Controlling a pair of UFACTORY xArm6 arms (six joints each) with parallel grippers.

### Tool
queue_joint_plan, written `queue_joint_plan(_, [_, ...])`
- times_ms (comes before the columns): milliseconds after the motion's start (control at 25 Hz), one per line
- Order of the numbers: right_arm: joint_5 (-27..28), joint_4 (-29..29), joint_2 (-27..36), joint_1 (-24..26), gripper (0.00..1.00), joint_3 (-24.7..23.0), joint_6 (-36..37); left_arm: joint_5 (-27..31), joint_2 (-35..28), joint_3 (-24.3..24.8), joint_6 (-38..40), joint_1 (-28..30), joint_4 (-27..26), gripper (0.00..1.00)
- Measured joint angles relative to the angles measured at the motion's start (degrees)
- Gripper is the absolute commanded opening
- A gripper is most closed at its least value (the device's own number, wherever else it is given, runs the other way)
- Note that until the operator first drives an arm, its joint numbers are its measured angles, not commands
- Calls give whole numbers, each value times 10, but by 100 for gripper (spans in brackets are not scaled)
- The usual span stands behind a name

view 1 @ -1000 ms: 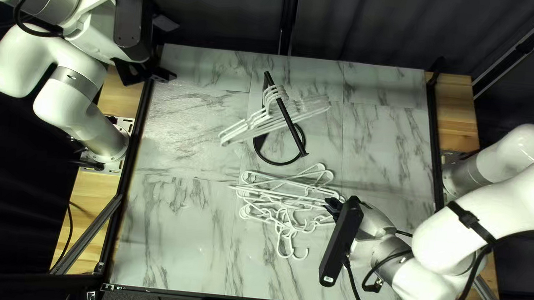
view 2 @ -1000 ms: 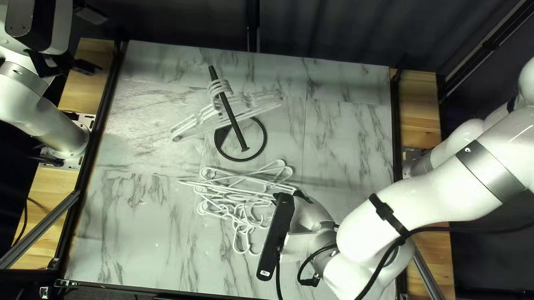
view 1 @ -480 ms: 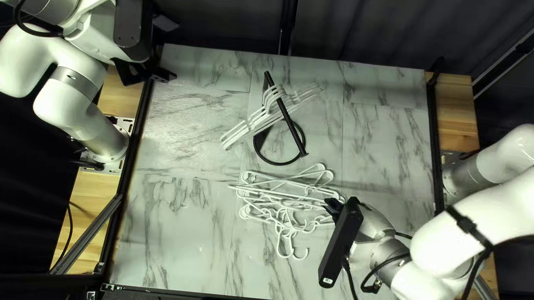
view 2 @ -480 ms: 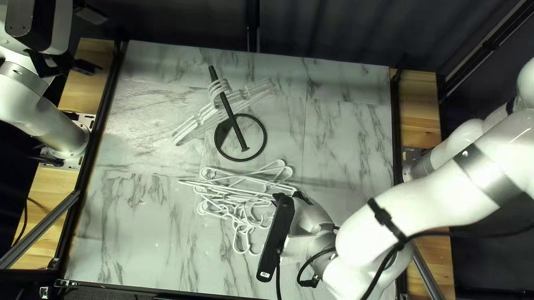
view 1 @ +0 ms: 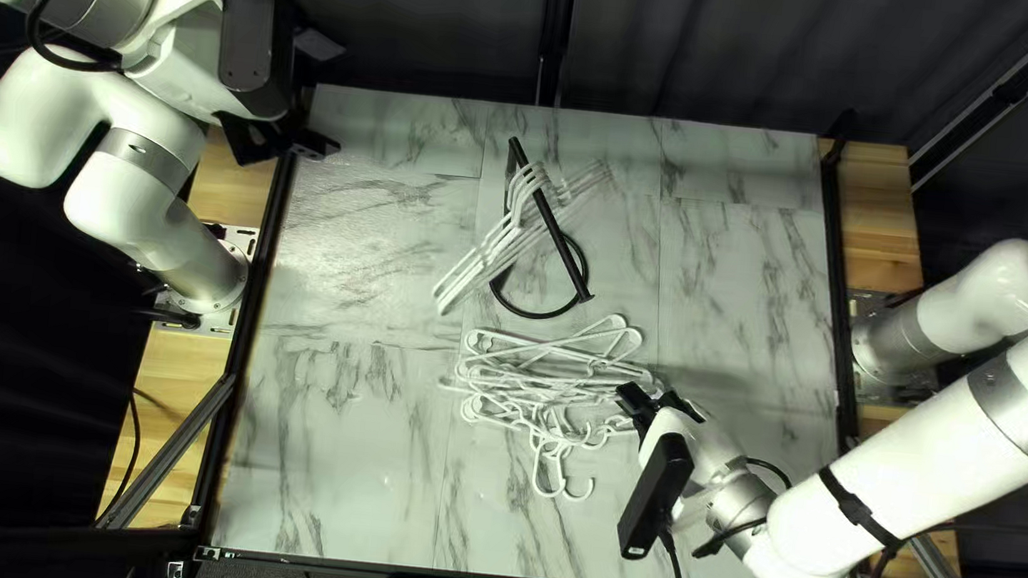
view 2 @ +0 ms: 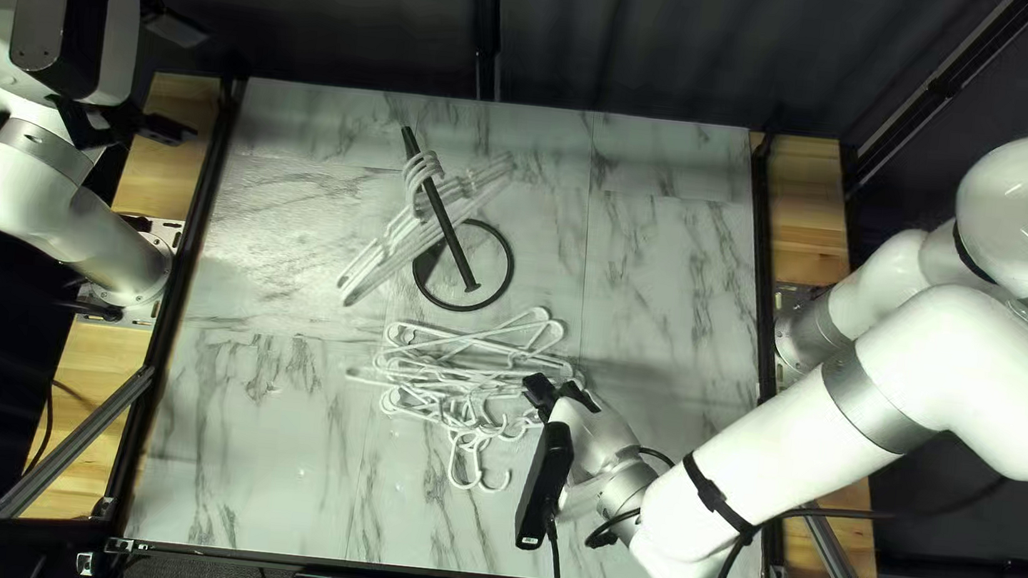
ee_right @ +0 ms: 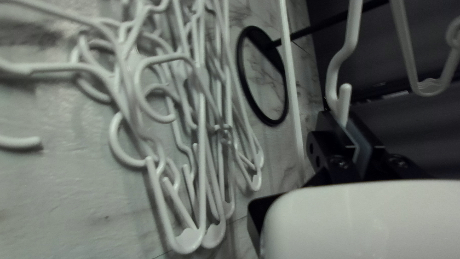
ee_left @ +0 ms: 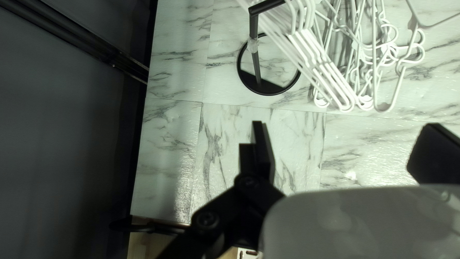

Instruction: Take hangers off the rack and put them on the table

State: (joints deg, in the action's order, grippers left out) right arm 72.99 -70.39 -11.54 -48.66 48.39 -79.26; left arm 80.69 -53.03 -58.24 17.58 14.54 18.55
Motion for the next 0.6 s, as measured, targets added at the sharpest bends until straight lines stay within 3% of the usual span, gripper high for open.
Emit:
queue_joint_plan(360, [-16,-10,-9,-11,0,5,0,0,0,0,0,0,0,100])
queue_joint_plan(600, [45,10,-74,-32,0,44,22,0,0,0,0,0,0,100])
